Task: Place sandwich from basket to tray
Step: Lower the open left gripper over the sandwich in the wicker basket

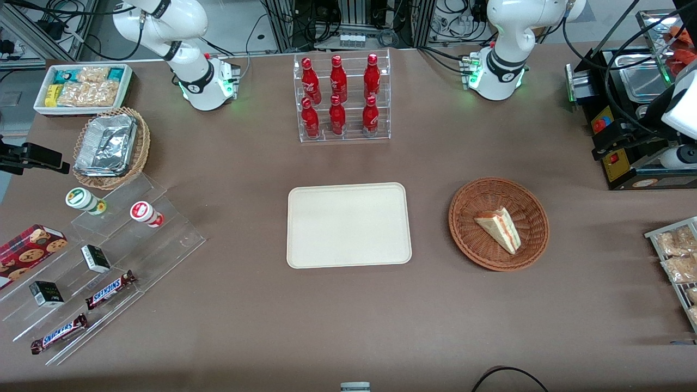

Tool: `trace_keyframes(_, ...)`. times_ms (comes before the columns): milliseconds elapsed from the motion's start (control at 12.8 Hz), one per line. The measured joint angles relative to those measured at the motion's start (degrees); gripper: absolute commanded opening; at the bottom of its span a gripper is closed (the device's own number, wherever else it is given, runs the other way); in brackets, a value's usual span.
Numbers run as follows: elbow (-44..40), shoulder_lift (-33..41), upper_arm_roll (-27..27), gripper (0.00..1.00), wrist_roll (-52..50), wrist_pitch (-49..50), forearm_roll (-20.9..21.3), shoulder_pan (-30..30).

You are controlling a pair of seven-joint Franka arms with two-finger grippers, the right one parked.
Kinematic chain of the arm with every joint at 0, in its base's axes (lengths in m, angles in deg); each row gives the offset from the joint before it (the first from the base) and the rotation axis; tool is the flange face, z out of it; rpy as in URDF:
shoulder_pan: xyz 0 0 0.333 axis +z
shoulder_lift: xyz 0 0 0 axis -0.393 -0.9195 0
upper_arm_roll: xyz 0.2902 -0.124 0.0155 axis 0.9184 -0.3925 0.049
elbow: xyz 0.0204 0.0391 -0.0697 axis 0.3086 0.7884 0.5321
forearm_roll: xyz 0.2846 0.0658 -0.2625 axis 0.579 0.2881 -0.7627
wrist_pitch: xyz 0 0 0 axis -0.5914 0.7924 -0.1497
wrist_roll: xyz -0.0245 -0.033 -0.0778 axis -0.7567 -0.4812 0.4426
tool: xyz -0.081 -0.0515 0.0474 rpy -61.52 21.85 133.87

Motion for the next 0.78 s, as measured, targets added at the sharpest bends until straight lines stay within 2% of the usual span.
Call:
trace_keyframes(626,1.99,-0.80,-1.80,1.00,0.62,-0.37,-0.04,-0.01)
trace_keyframes(783,5.70,-2.31,-3.09,1.00,-2.98,-5.57,-0.18,-0.01)
